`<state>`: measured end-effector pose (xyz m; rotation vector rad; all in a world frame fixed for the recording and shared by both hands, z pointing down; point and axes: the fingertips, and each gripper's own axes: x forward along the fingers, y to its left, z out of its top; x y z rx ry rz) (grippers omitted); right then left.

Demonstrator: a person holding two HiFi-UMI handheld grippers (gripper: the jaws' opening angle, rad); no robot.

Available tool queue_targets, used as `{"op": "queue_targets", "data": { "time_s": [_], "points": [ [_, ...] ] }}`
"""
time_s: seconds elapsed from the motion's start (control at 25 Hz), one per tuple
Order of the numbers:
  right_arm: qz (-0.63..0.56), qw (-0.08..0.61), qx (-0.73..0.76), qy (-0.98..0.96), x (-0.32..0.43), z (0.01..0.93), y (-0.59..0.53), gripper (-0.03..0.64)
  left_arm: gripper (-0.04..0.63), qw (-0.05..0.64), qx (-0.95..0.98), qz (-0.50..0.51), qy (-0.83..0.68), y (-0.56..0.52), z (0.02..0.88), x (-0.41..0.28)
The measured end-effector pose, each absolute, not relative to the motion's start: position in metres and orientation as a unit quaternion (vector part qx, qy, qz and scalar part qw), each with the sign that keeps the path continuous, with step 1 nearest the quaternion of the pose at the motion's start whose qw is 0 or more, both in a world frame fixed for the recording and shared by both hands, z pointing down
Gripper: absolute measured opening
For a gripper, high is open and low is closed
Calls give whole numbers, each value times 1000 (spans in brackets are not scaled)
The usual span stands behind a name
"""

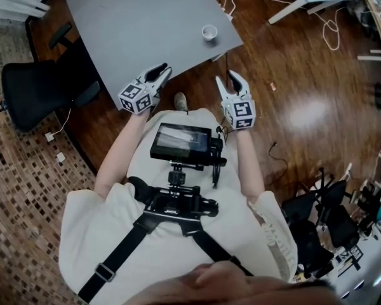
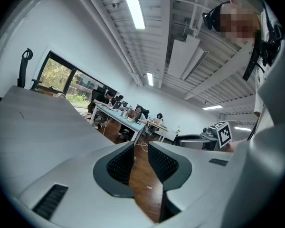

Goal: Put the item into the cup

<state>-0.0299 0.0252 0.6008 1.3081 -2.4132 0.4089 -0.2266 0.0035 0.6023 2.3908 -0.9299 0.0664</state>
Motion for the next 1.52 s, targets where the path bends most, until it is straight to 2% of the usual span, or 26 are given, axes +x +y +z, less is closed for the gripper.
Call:
{"op": "queue_targets", "data": {
  "time_s": [0.36, 0.88, 1.2, 1.52],
  "points": [
    [141, 168, 473, -853, 20, 578, 85, 181, 92, 270, 896, 51, -349, 58, 597, -180],
    [132, 168, 459, -862, 109, 553, 222, 181, 92, 264, 894, 71, -355, 208, 591, -72],
    [135, 165, 451, -867, 137, 557, 282, 181, 77, 275, 876, 71, -390, 281, 594, -72],
    [130, 159, 445, -872, 138, 550, 311, 181, 77, 265, 869, 75, -411, 305, 585, -80]
  ]
}}
